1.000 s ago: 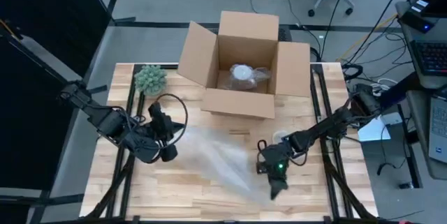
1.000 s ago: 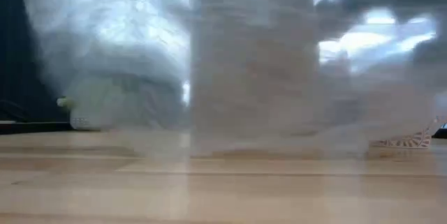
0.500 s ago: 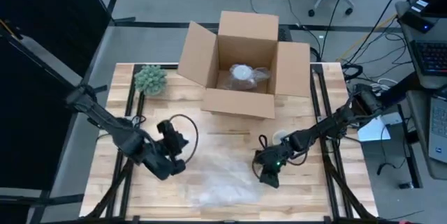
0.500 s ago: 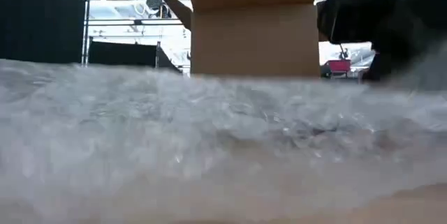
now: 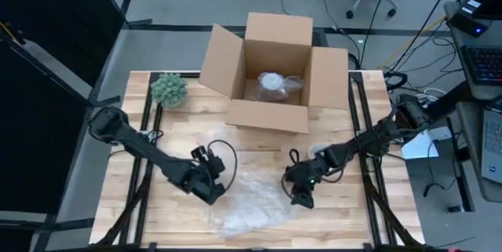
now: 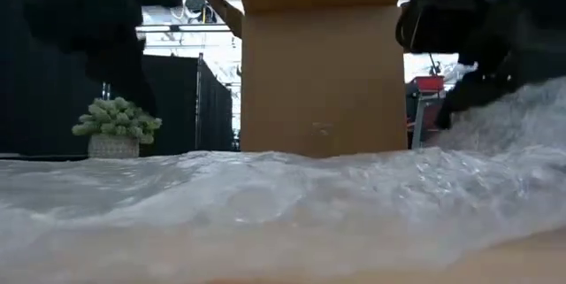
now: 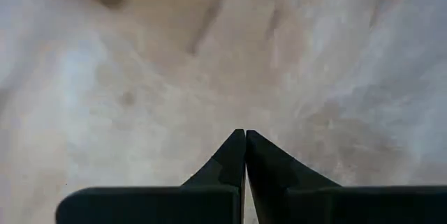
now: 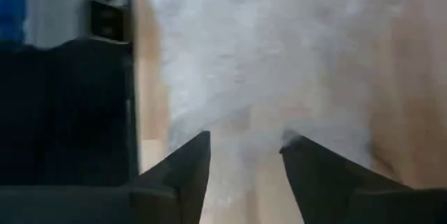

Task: Wrap mug
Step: Wrap the orange mug with bubble wrap

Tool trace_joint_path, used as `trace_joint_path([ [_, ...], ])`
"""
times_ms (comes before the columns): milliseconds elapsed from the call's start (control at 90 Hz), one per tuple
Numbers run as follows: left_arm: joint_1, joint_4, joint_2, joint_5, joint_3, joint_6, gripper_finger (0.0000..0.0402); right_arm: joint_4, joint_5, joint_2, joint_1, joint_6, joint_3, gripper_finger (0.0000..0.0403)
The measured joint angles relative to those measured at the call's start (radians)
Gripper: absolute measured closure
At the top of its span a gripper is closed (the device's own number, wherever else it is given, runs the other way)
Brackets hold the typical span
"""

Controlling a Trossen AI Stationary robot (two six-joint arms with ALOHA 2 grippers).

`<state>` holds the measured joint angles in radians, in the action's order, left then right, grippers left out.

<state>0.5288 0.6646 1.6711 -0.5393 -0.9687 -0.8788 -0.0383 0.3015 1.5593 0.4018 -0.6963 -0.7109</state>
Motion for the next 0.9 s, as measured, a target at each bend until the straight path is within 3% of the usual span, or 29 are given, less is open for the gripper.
trace_joint_path([
  [167,-0.043,-0.066,0.065,0.006,0.075,-0.035,0.0402,0.005,-0.068,0.0,0.019,0.098,0.0,0.024],
  [400,-0.09,0.034,0.061,-0.125,0.175,-0.328,0.0402,0.011,-0.058,0.003,0.095,0.027,0.0,0.0242],
  [700,-0.124,-0.073,0.06,-0.151,0.223,-0.389,0.0402,-0.091,0.196,-0.003,0.15,-0.168,0.0,0.0243],
  [789,-0.124,-0.109,0.06,-0.154,0.223,-0.373,0.0402,-0.16,0.137,-0.005,0.149,-0.127,-0.001,0.0243],
  [900,-0.123,-0.153,0.06,-0.148,0.223,-0.316,0.0402,-0.2,-0.067,-0.005,0.155,0.073,-0.003,0.0243],
])
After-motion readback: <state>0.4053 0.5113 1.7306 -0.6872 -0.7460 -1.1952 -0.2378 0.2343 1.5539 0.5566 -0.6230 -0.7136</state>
